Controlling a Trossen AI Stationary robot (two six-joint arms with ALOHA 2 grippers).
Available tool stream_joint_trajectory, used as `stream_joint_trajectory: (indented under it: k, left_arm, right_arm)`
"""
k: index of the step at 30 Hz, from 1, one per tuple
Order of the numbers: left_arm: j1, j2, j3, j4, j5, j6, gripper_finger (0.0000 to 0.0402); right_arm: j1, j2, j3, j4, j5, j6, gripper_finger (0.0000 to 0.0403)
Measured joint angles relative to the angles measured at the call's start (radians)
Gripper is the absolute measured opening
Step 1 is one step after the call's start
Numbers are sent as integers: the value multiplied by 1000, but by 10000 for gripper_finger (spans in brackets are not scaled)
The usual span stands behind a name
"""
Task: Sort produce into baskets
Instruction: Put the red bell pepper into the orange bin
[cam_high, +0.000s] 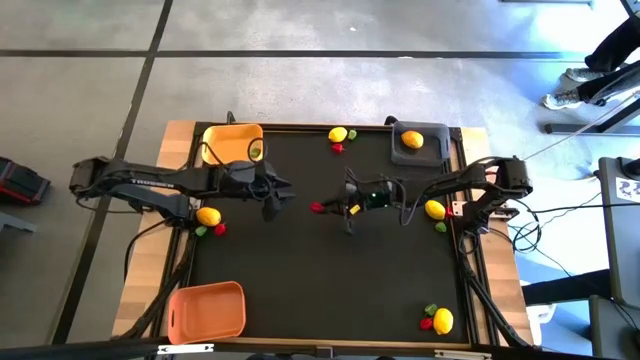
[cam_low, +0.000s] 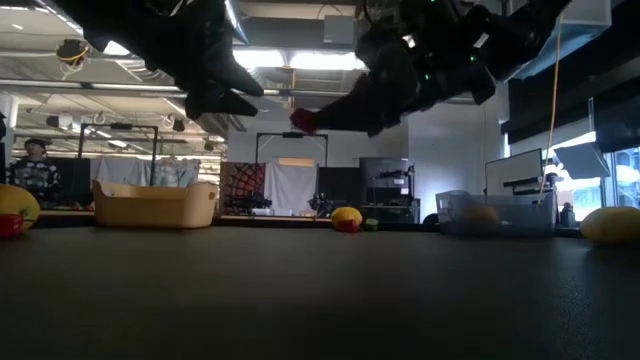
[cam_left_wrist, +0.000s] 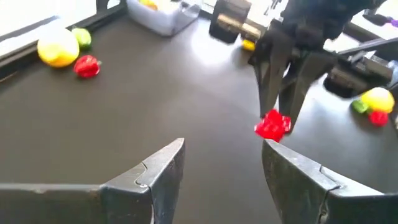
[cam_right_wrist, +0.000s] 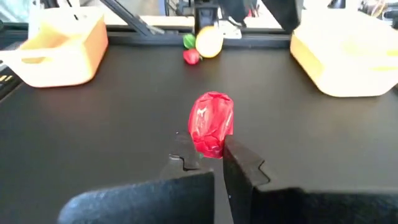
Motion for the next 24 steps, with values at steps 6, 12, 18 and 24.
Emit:
stream_joint_trajectory:
  k: [6, 12, 18, 24]
  left_arm:
    - [-31, 89, -6, 132, 23, -27, 208]
    - [-54, 192, -6, 246, 47, -32, 208]
    - [-56, 248, -6, 308, 47, 10, 208]
    - [-65, 280, -6, 391, 47, 108, 207]
  right_arm:
    - [-3, 0, 0, 28, 4, 0, 10]
    - [-3, 0, 0, 28, 4, 1, 10]
    - [-3, 0, 0, 31, 4, 2, 10]
    - [-3, 0, 0, 31, 4, 2, 10]
